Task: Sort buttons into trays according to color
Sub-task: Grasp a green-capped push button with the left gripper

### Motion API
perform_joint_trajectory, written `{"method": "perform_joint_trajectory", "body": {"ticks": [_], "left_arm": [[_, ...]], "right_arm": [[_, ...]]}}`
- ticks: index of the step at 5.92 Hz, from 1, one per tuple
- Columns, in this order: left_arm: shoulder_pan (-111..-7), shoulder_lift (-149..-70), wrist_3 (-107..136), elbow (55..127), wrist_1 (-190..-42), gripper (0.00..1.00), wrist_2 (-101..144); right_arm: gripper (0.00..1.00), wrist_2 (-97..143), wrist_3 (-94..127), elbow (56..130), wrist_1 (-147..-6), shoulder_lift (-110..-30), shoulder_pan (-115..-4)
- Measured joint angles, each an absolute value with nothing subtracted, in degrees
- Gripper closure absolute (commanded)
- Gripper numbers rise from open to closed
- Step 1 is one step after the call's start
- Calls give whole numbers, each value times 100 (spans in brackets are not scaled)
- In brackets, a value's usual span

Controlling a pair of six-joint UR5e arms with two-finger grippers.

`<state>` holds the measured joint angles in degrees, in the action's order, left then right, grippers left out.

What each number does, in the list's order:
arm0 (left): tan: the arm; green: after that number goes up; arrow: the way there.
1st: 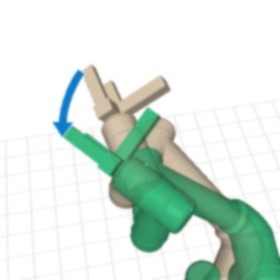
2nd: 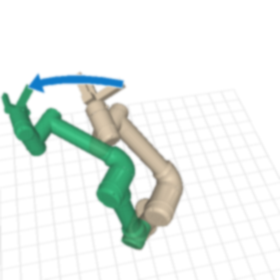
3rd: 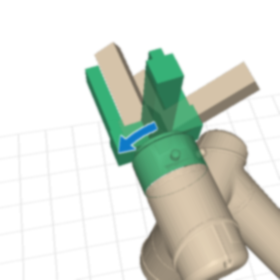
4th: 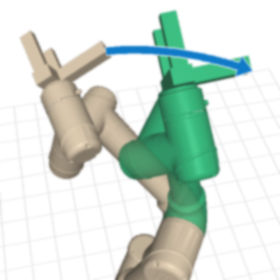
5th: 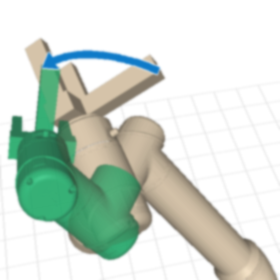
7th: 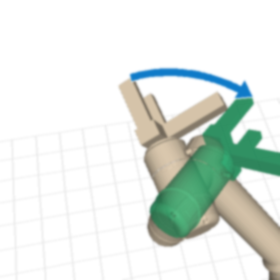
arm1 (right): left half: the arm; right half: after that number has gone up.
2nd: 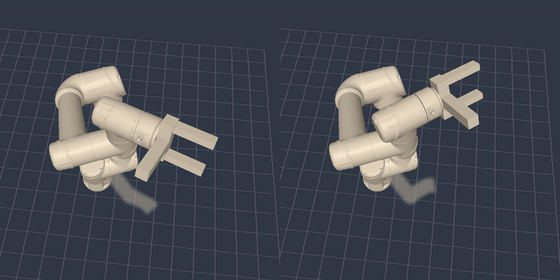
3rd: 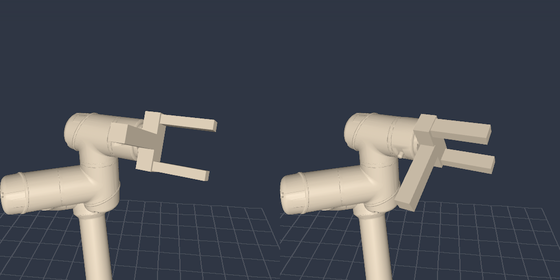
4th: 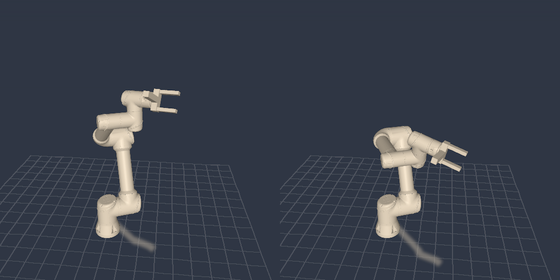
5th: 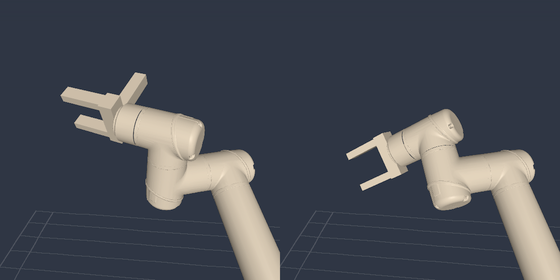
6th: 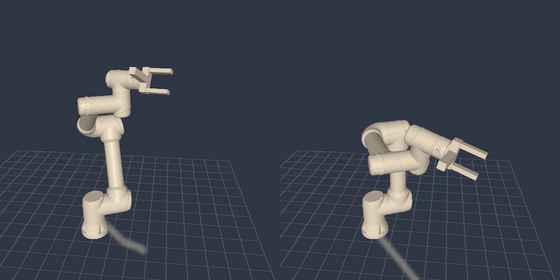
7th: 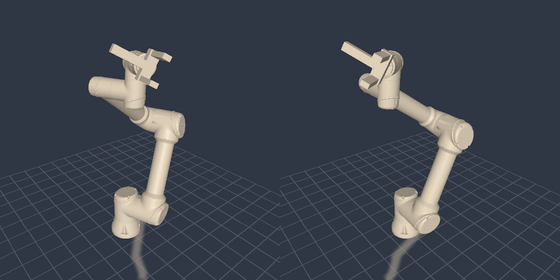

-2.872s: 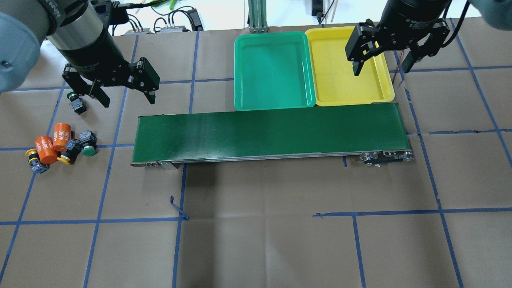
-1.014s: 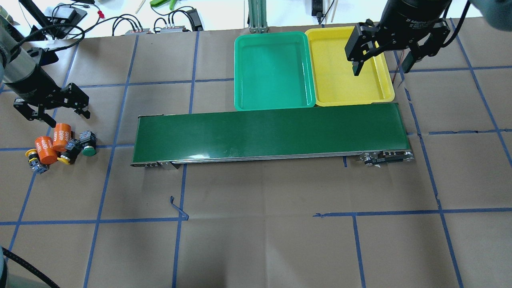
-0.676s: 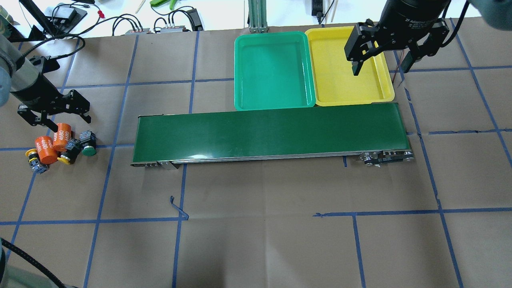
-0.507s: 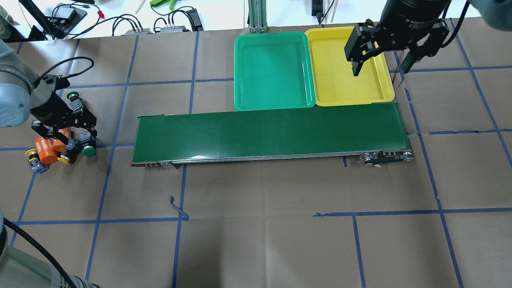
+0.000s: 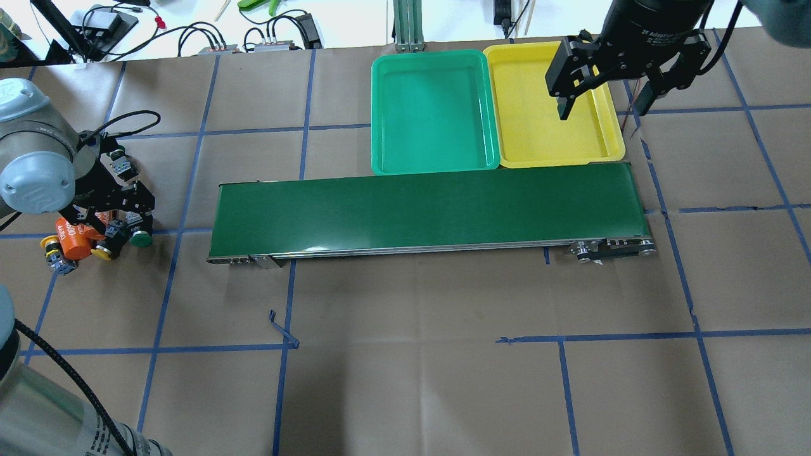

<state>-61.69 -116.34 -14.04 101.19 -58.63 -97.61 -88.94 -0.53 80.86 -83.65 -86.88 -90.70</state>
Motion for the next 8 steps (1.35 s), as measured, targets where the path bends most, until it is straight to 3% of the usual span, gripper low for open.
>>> {"method": "perform_joint_trajectory", "body": {"ticks": [5, 6, 7, 8], "left_arm": [[-6409, -11646, -486, 10137, -5859, 8, -9793], [-6367, -11711, -509, 10144, -5844, 16, -9803], [-6345, -11749, -508, 10161, -5841, 35, -9808], [-6336, -11769, -526, 10192, -5835, 36, -9808]], "right_arm": [[0, -8893, -53, 8084, -8372, -8689, -9070], [0, -8894, -53, 8085, -8376, -8688, -9070], [0, -8892, -53, 8086, -8382, -8690, -9070], [0, -8888, -53, 8086, -8384, -8692, -9073]]}}
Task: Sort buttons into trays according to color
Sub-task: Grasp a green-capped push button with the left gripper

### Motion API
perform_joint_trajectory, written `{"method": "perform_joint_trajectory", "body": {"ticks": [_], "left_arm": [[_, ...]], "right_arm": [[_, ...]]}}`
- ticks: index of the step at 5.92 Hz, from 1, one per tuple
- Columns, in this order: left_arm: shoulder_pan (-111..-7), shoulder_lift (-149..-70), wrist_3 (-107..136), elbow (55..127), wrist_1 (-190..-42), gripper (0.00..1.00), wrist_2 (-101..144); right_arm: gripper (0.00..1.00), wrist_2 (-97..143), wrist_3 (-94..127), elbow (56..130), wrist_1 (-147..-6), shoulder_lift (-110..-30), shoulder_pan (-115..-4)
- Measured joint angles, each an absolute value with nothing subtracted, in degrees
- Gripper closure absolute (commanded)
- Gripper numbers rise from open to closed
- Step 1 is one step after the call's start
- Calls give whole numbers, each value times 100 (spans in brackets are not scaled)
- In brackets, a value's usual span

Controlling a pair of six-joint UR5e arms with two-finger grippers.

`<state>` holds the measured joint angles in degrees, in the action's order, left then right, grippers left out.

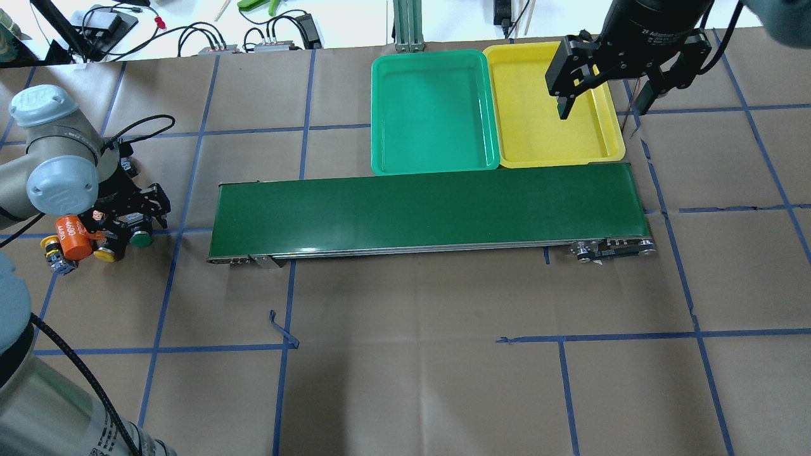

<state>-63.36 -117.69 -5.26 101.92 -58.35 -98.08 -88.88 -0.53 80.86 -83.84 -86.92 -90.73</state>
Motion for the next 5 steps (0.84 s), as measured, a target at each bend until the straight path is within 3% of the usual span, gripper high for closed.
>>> {"method": "perform_joint_trajectory", "body": {"ticks": [2, 3, 4, 5], "left_arm": [[-6329, -11787, -562, 10245, -5832, 36, -9809], [-6329, -11791, -574, 10282, -5809, 52, -9806], [-6328, -11792, -592, 10317, -5754, 83, -9802], [-6330, -11771, -639, 10298, -5697, 99, -9812]], "right_arm": [[0, -8886, -55, 8086, -8391, -8686, -9079], [0, -8886, -59, 8086, -8396, -8684, -9079], [0, -8886, -61, 8086, -8400, -8684, -9079], [0, -8886, -61, 8086, -8405, -8684, -9079]]}}
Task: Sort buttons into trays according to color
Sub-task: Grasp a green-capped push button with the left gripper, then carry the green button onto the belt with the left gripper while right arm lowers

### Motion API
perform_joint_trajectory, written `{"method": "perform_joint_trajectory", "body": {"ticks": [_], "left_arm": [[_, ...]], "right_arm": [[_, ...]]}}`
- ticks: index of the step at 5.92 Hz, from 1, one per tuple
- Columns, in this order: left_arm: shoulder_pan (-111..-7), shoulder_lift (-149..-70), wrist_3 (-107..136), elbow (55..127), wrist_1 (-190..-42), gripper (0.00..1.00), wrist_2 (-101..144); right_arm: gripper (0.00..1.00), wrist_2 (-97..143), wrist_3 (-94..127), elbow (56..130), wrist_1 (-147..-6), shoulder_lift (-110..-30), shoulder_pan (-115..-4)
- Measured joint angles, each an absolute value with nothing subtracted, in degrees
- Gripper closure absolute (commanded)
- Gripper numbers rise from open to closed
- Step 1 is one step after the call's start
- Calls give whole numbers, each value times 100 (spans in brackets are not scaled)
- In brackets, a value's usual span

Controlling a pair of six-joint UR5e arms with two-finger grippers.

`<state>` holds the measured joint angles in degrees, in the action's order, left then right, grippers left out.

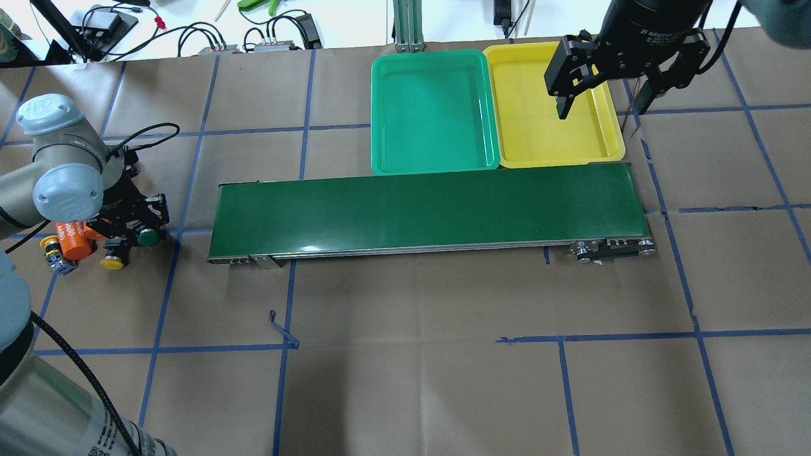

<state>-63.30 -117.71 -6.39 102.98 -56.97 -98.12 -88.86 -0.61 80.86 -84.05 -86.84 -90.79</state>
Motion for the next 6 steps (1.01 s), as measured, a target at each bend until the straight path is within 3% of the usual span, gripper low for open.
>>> {"method": "perform_joint_trajectory", "body": {"ticks": [4, 6], "left_arm": [[-6636, -11255, -796, 10120, -5871, 100, -9774], [-7299, -10686, -1475, 10045, -6290, 100, -9769]], "right_arm": [[0, -8886, -61, 8086, -8411, -8677, -9077], [0, -8899, -114, 8089, -8418, -8668, -9071]]}}
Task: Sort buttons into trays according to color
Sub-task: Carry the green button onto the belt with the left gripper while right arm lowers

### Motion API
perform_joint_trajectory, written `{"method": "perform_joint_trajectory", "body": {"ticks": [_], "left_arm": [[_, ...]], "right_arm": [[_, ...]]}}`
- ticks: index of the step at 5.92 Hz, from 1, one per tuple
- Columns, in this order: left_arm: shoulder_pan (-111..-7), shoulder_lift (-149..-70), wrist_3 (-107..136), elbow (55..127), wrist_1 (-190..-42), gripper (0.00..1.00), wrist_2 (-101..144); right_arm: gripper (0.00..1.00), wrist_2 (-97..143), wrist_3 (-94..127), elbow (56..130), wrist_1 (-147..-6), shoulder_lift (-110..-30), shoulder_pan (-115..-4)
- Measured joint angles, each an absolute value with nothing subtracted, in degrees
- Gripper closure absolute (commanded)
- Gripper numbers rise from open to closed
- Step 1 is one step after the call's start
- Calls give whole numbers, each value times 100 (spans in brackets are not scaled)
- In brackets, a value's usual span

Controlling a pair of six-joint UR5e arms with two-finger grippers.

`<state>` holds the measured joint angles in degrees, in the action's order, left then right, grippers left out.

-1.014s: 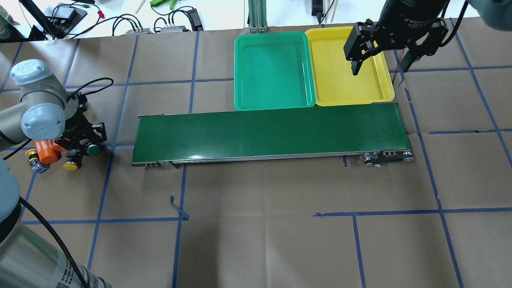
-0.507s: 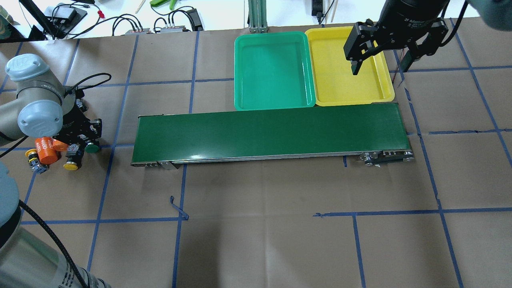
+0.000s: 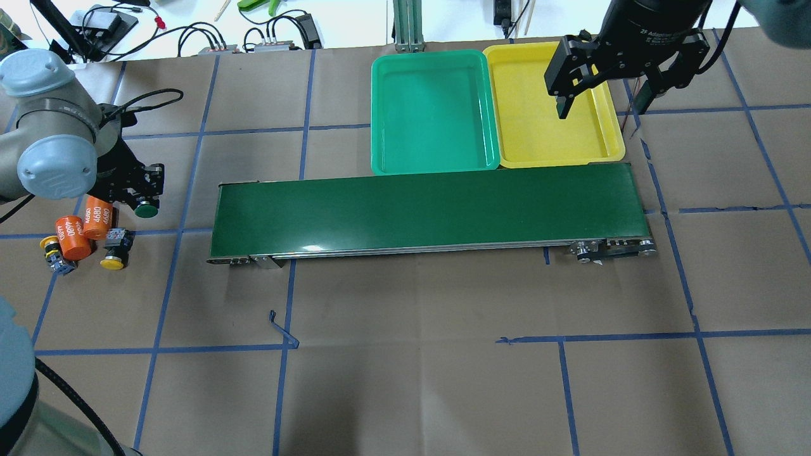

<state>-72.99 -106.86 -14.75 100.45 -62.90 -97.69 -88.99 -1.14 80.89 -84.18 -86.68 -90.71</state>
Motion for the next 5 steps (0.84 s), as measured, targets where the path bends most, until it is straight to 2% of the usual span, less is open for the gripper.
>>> {"method": "perform_joint_trajectory", "body": {"ticks": [2, 5], "left_arm": [[-7851, -10242, -2773, 10111, -6714, 100, -9827], [-8708, -10235, -6020, 10168, -6717, 100, -9737]], "right_arm": [[0, -8903, -1267, 8097, -8428, -8638, -9077], [0, -8904, -4753, 8452, -8676, -8439, -9090]]}}
